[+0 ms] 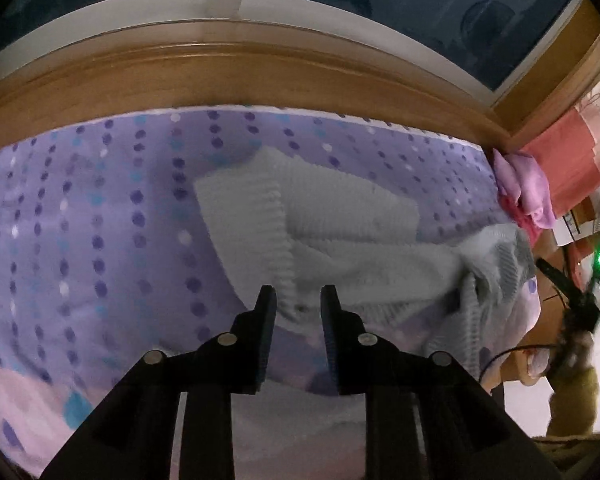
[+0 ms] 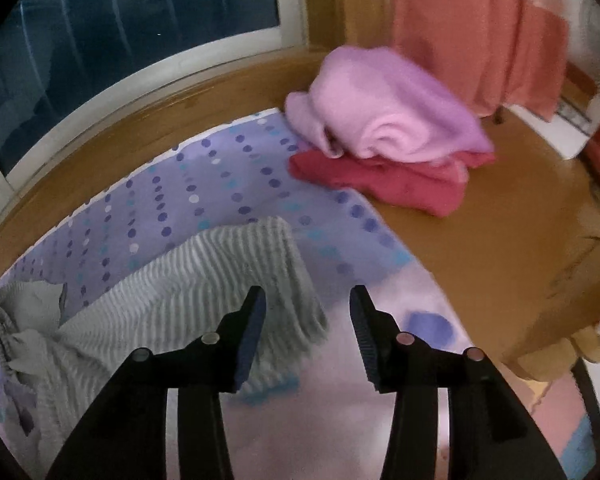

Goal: Fold clothes

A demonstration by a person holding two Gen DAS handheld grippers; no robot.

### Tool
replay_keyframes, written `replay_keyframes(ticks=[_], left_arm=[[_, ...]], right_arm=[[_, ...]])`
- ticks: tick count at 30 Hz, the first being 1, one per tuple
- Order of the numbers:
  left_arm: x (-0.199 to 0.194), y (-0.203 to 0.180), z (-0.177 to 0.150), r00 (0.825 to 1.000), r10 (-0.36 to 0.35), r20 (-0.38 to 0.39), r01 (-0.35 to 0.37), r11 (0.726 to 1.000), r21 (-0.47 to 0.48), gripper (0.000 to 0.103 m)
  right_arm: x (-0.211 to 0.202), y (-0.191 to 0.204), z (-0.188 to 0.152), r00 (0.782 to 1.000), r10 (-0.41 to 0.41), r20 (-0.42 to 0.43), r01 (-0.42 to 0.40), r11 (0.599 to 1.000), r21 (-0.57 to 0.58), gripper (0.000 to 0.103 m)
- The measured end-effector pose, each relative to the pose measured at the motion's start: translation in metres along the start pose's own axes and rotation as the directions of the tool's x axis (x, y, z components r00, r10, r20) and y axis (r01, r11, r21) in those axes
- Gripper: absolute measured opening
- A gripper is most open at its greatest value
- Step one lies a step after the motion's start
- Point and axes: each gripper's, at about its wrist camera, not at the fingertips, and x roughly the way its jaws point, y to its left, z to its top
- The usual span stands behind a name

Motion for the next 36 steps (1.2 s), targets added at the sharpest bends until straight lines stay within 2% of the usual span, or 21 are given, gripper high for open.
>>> replay_keyframes(ticks=[1, 3, 5, 8, 9, 12, 15, 18, 22, 24, 28, 31, 33, 36], left_arm=[[0.004, 0.008, 0.007, 1.000, -0.004, -0.021, 0.004, 1.000, 0.000, 0.024], [0.008, 0.018, 0.020, 0.999, -0.016, -0.040, 0.017, 0.999, 0.027, 0.024], [0.009, 0.024, 0.033, 0.999, -0.031, -0.044, 0.034, 0.997, 0.072, 0.024], [0.010, 0.023, 0.056, 0.999, -0.031, -0.036, 0.036, 0.985, 0.167, 0.028], [0.014, 0.021, 0.062, 0.999, -0.030, -0.046, 0.038, 0.980, 0.195, 0.032], [0.028, 0.015, 0.082, 0.997, -0.025, -0.075, 0.045, 0.960, 0.276, 0.034], [0.046, 0.007, 0.096, 0.994, 0.002, -0.112, 0.038, 0.934, 0.355, 0.035], [0.067, 0.000, 0.098, 0.987, 0.050, -0.151, 0.013, 0.920, 0.392, 0.035], [0.083, -0.003, 0.102, 0.982, 0.054, -0.183, 0.026, 0.913, 0.408, 0.035], [0.089, -0.007, 0.106, 0.979, 0.063, -0.192, 0.027, 0.900, 0.436, 0.035], [0.108, -0.015, 0.112, 0.970, 0.082, -0.231, 0.045, 0.866, 0.498, 0.036], [0.124, -0.018, 0.114, 0.960, 0.102, -0.262, 0.050, 0.855, 0.516, 0.036], [0.124, -0.022, 0.115, 0.962, 0.090, -0.259, 0.065, 0.843, 0.534, 0.036], [0.120, -0.033, 0.116, 0.957, 0.026, -0.288, 0.145, 0.817, 0.558, 0.036]], right_arm=[[-0.012, 0.003, -0.006, 0.996, -0.087, 0.002, 0.087, 0.996, 0.004, 0.044], [-0.036, 0.015, -0.017, 0.986, -0.161, 0.036, 0.160, 0.987, 0.029, 0.044], [-0.054, 0.033, -0.028, 0.992, -0.115, 0.048, 0.113, 0.993, 0.040, 0.044], [-0.066, 0.081, -0.043, 1.000, 0.021, 0.020, -0.021, 1.000, -0.003, 0.047], [-0.066, 0.099, -0.047, 0.997, 0.078, -0.002, -0.078, 0.997, -0.010, 0.048], [-0.056, 0.157, -0.058, 0.974, 0.214, -0.071, -0.216, 0.976, -0.024, 0.048], [-0.042, 0.214, -0.059, 0.960, 0.251, -0.120, -0.269, 0.948, -0.170, 0.048], [-0.029, 0.253, -0.057, 0.961, 0.226, -0.156, -0.265, 0.913, -0.308, 0.048], [-0.010, 0.280, -0.045, 0.958, 0.221, -0.184, -0.279, 0.865, -0.416, 0.048], [-0.001, 0.292, -0.041, 0.953, 0.223, -0.206, -0.295, 0.841, -0.455, 0.048], [0.021, 0.312, -0.037, 0.929, 0.248, -0.274, -0.358, 0.791, -0.497, 0.048], [0.029, 0.320, -0.038, 0.917, 0.258, -0.305, -0.385, 0.774, -0.502, 0.049], [0.032, 0.320, -0.035, 0.908, 0.273, -0.319, -0.406, 0.766, -0.498, 0.049], [0.031, 0.316, -0.034, 0.900, 0.284, -0.331, -0.422, 0.759, -0.496, 0.052]])
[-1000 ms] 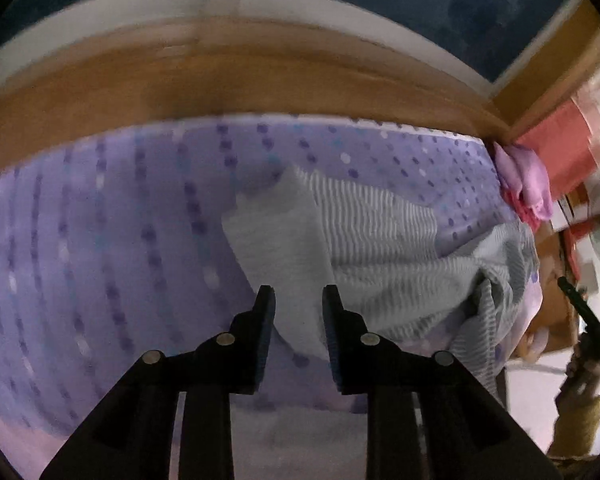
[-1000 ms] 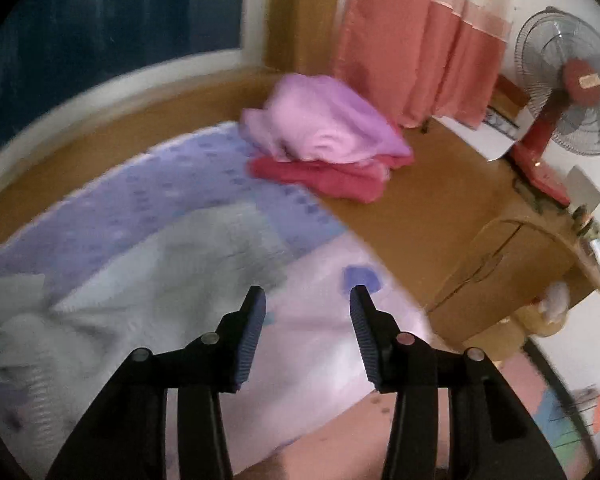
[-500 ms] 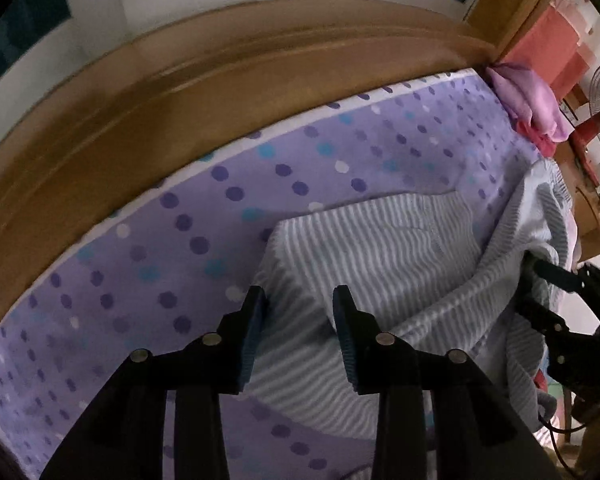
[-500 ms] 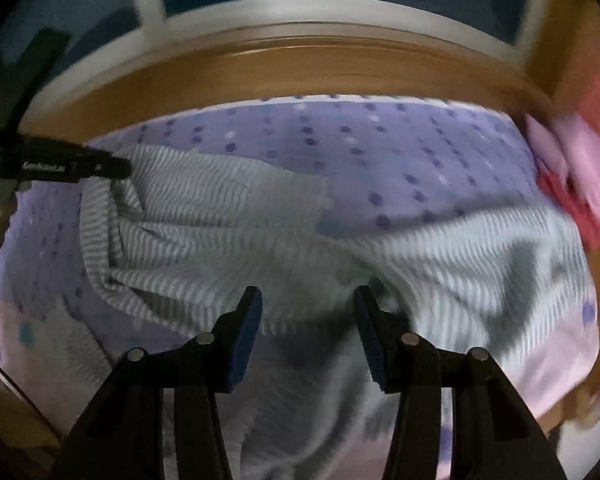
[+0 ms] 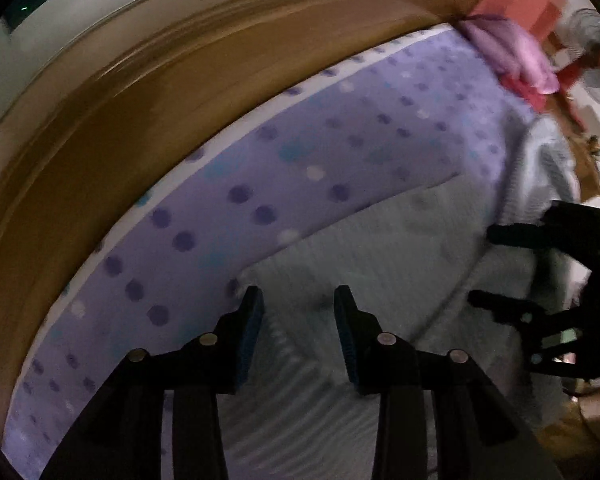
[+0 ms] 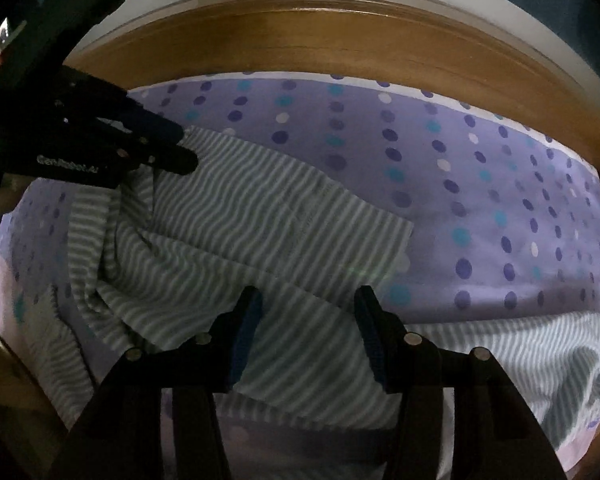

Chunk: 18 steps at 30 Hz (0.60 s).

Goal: Fold clothes

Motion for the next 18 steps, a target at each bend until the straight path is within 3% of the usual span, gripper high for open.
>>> replay_keyframes(ticks=[2, 4, 10, 16, 17, 18], left_arm=[[-0.001, -0.013, 0.007, 1.000, -0.029, 0.000, 0.029, 0.997, 0.074, 0.041], [0.004, -0.033, 0.015, 1.000, 0.003, -0.009, -0.001, 0.983, 0.185, 0.046], [0.033, -0.077, 0.031, 0.992, 0.119, -0.043, -0.087, 0.889, 0.449, 0.046], [0.035, -0.081, 0.027, 0.997, 0.043, -0.058, -0.009, 0.869, 0.494, 0.044], [0.033, -0.081, 0.024, 0.998, 0.026, -0.052, 0.003, 0.871, 0.491, 0.040], [0.031, -0.080, 0.021, 0.999, 0.009, -0.046, 0.014, 0.874, 0.485, 0.027]], right_arm=[[-0.003, -0.001, -0.004, 1.000, -0.002, -0.002, 0.002, 1.000, -0.011, 0.055], [-0.006, -0.001, -0.008, 1.000, -0.007, -0.003, 0.007, 1.000, -0.023, 0.061], [-0.008, -0.003, -0.018, 0.999, -0.041, -0.004, 0.041, 0.999, -0.015, 0.069], [-0.002, -0.002, -0.023, 0.999, -0.051, -0.003, 0.051, 0.999, -0.004, 0.071], [-0.003, -0.001, -0.024, 0.999, -0.054, 0.009, 0.054, 0.999, 0.000, 0.071], [-0.004, 0.000, -0.025, 0.998, -0.050, 0.025, 0.050, 0.999, 0.013, 0.069]])
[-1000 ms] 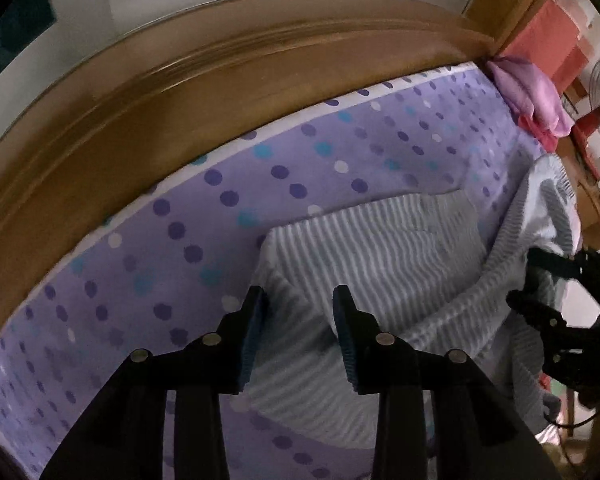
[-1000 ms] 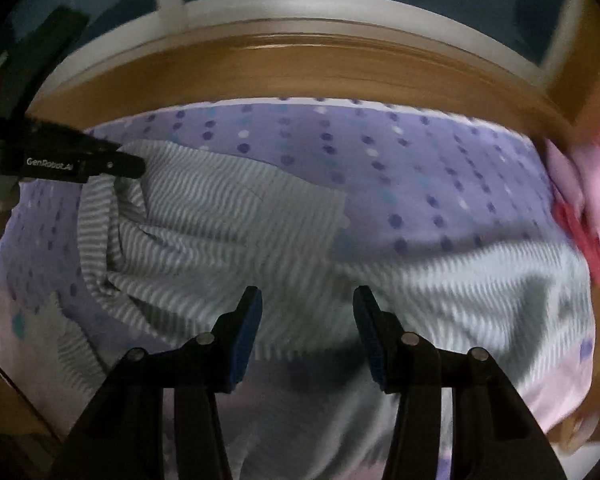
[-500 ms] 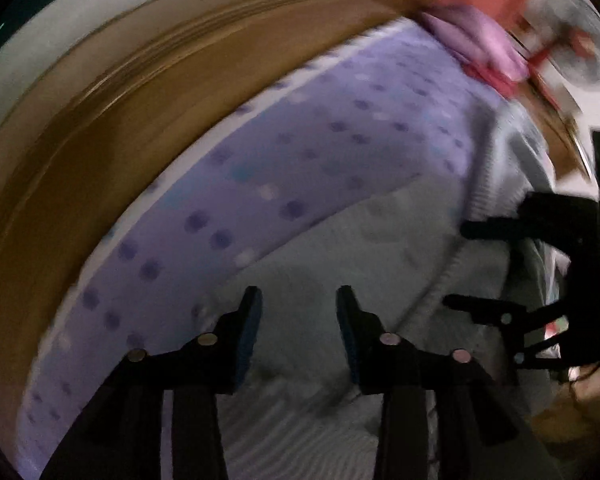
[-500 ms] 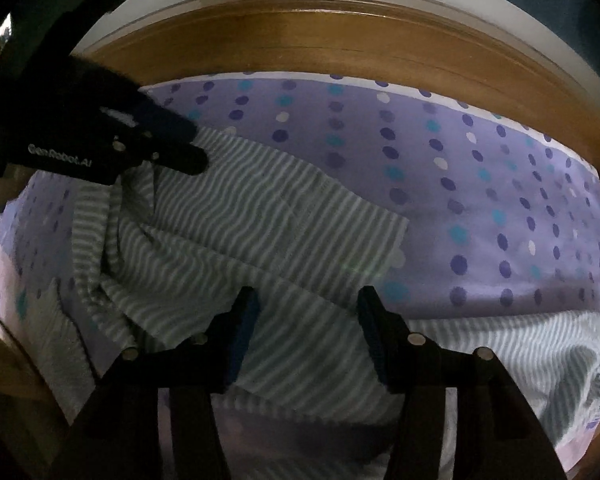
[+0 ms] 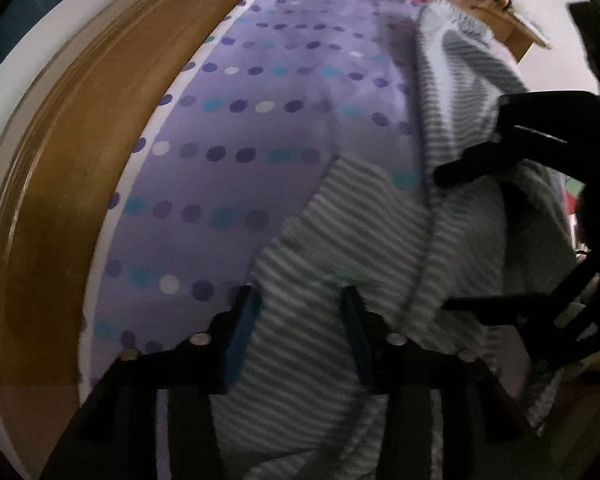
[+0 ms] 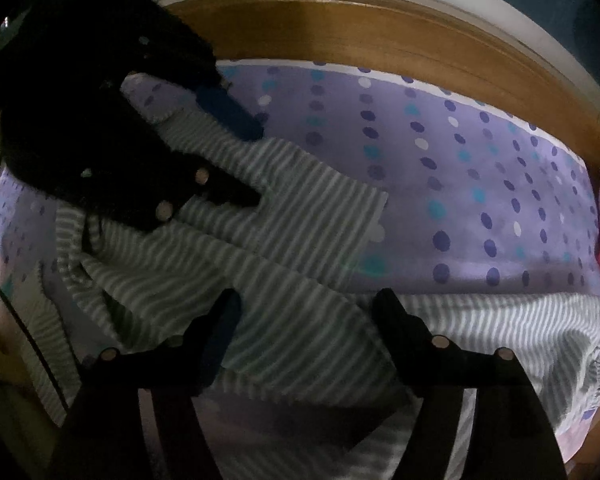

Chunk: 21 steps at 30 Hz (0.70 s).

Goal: Fold clothes

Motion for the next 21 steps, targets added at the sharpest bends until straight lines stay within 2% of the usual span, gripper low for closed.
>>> replay_keyframes(ticks=[1, 2, 3, 4, 5, 8, 11, 14, 17, 21], left_arm=[[-0.003, 0.000, -0.003, 1.000, -0.010, 0.014, 0.010, 1.000, -0.020, 0.009], [-0.006, 0.001, -0.006, 0.999, -0.024, 0.030, 0.026, 0.999, -0.047, 0.002], [-0.011, 0.005, -0.011, 0.997, -0.052, 0.053, 0.057, 0.994, -0.095, 0.003], [-0.017, 0.009, -0.015, 0.994, -0.071, 0.079, 0.082, 0.987, -0.138, 0.003], [-0.026, 0.011, -0.021, 0.992, -0.068, 0.110, 0.087, 0.981, -0.171, 0.003], [-0.066, 0.013, -0.041, 0.975, -0.046, 0.218, 0.106, 0.957, -0.271, 0.003], [-0.105, 0.006, -0.063, 0.958, 0.043, 0.284, 0.067, 0.929, -0.364, 0.003], [-0.137, 0.002, -0.104, 0.939, 0.145, 0.311, 0.026, 0.874, -0.485, 0.003], [-0.155, 0.003, -0.153, 0.929, 0.229, 0.292, -0.005, 0.794, -0.608, 0.003], [-0.160, -0.008, -0.218, 0.938, 0.283, 0.201, -0.038, 0.659, -0.751, 0.003]], right_arm=[[-0.002, 0.001, -0.001, 1.000, 0.005, 0.016, -0.005, 1.000, 0.014, 0.054], [-0.004, 0.003, -0.003, 0.999, 0.022, 0.030, -0.022, 0.999, 0.026, 0.043], [-0.007, 0.005, -0.004, 0.998, 0.040, 0.042, -0.042, 0.998, 0.038, 0.028], [-0.012, 0.006, -0.005, 0.998, 0.022, 0.060, -0.024, 0.999, 0.031, 0.011], [-0.017, 0.007, -0.006, 0.997, -0.002, 0.078, 0.000, 1.000, 0.021, 0.008], [-0.042, 0.014, -0.014, 0.986, -0.024, 0.163, 0.018, 0.999, 0.033, 0.006], [-0.071, 0.017, -0.027, 0.972, -0.016, 0.234, 0.005, 0.999, 0.047, 0.006], [-0.085, 0.019, -0.046, 0.968, -0.005, 0.252, -0.011, 0.998, 0.062, 0.006], [-0.090, 0.020, -0.066, 0.968, 0.003, 0.251, -0.024, 0.996, 0.083, 0.006], [-0.084, 0.013, -0.100, 0.978, 0.026, 0.209, -0.055, 0.990, 0.132, 0.006]])
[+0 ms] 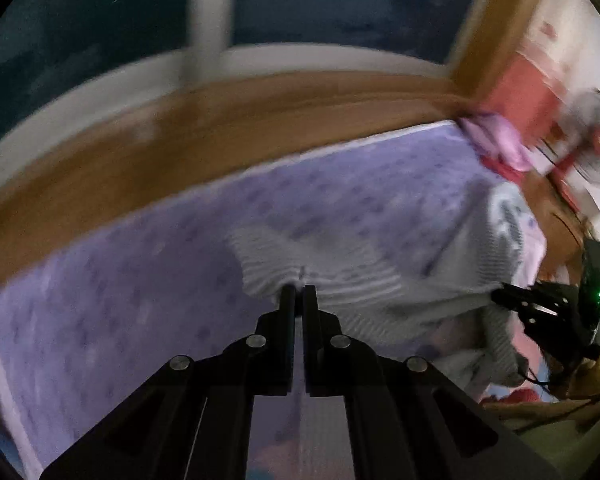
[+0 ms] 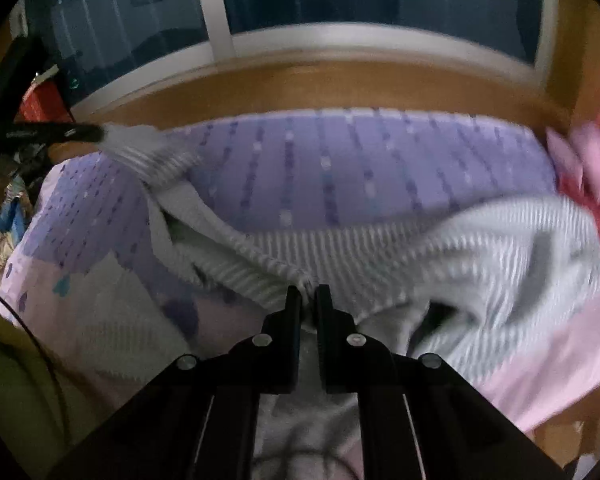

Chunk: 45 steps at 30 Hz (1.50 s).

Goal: Fold clothes

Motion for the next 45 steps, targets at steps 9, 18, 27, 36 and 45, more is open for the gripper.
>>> replay_keyframes(ticks=[9, 18, 27, 36, 45], left_arm=[[-0.016, 0.047, -0.090, 0.989, 0.130, -0.075, -0.146, 0.949, -0.281, 0.003], [-0.037, 0.041, -0.148, 0.990, 0.117, -0.076, -0.137, 0.913, -0.383, 0.014], [-0.002, 0.052, -0.137, 0.996, -0.091, -0.016, 0.073, 0.881, -0.468, 0.028], [0.017, 0.085, -0.118, 0.989, -0.146, -0.032, 0.116, 0.886, -0.449, 0.029], [0.045, 0.106, -0.112, 0.946, -0.322, -0.033, 0.277, 0.859, -0.431, 0.037]], right_arm=[[0.007, -0.006, -0.025, 0.999, 0.020, -0.038, -0.020, 1.000, 0.006, 0.006], [-0.018, -0.003, -0.009, 0.995, 0.092, 0.036, -0.095, 0.993, 0.067, 0.034], [-0.014, 0.080, -0.009, 0.994, 0.067, 0.085, -0.053, 0.986, -0.159, 0.046], [0.026, 0.201, 0.027, 0.980, 0.200, 0.019, -0.190, 0.952, -0.238, 0.046], [0.061, 0.309, -0.010, 0.995, 0.085, -0.044, -0.095, 0.898, -0.429, 0.046]])
